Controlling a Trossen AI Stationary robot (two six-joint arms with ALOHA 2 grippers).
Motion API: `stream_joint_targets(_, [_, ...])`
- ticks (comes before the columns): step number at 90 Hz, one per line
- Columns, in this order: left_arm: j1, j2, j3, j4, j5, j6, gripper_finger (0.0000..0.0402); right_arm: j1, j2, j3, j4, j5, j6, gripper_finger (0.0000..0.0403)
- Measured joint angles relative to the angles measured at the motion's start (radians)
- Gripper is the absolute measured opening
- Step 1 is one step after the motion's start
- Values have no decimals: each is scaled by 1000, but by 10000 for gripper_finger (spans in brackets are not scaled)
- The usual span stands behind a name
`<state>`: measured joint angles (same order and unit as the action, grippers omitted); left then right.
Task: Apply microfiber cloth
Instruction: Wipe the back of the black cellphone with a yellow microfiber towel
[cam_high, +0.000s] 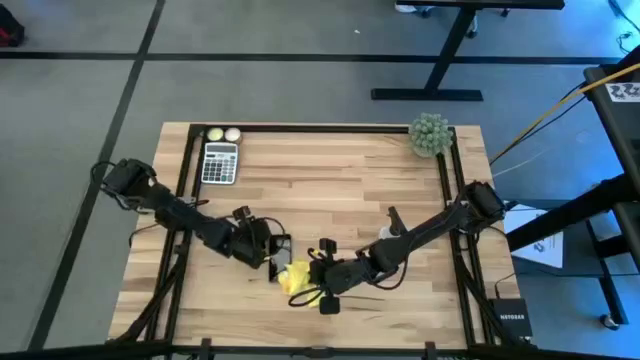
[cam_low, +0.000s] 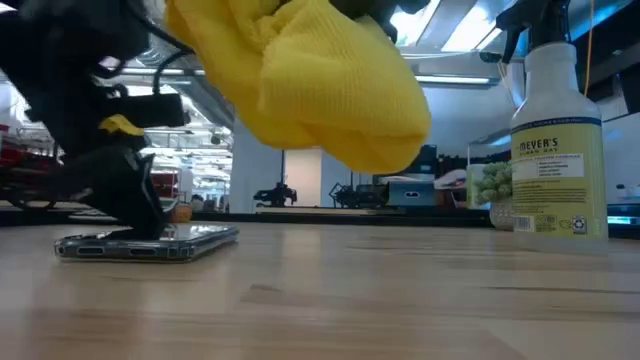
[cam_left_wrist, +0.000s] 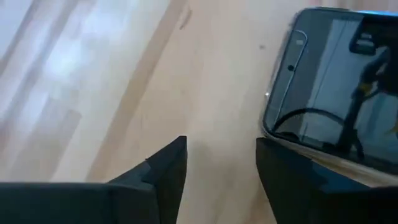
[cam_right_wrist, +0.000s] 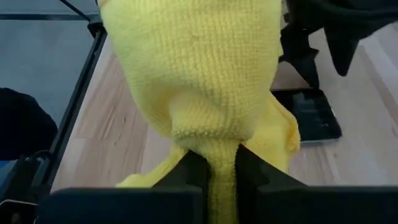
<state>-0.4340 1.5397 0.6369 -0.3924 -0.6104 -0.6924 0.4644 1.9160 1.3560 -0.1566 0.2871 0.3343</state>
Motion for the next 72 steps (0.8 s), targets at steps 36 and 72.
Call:
stream_joint_targets(36, [-122,-288,99,-231,20,-146,170,-184,-29,71,-284,106,-136,14])
stream_joint_targets(72, [-136,-404,99,-278,21,-146,170,-521,-28,73,-506,101,-328,15])
